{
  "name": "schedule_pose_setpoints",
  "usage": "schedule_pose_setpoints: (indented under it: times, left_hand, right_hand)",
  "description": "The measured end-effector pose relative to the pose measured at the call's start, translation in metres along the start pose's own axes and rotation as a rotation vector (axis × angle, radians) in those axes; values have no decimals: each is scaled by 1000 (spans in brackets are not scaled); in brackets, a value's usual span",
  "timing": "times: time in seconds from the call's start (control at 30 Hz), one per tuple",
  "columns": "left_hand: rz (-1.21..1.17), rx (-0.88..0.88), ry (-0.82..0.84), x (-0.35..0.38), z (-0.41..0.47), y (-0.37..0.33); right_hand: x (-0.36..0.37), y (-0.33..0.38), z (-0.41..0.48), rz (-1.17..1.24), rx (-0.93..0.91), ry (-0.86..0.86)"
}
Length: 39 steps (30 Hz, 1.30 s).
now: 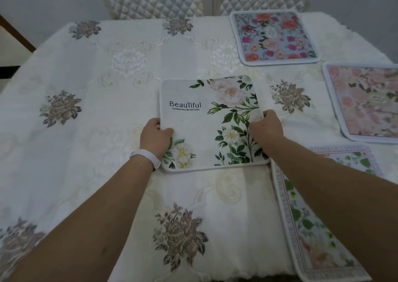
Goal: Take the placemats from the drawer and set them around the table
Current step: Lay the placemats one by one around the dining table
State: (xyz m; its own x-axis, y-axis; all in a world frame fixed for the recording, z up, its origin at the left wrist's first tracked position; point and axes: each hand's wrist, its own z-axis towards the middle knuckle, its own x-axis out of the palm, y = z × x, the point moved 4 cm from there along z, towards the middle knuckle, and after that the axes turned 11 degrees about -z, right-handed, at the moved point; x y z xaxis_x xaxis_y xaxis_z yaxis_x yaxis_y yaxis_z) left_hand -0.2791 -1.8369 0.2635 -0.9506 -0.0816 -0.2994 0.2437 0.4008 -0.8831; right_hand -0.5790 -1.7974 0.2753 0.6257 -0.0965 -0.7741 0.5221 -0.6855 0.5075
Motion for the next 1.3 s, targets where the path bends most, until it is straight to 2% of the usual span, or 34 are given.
schedule_pose_setpoints:
  times: [0.13,0.4,0.97,1.13,1.3]
  left_hand:
    - [-102,-27,-14,-15,-3,8]
    - [-138,-1,-39,-54,-44,7]
    - [-354,-42,-222,-161,-246,17]
    - [-333,-38,-236,-190,-269,29]
    - [-307,-51,-208,-213,-256,51]
  right_hand:
    - [-1,10,-13,26,-60,10]
    - [-10,19,-73,160,-139,82]
    - [-47,-13,-230,318,-326,268]
    - [-38,-15,-266,341,-340,283]
    - [-12,-12,-287,336,-301,271]
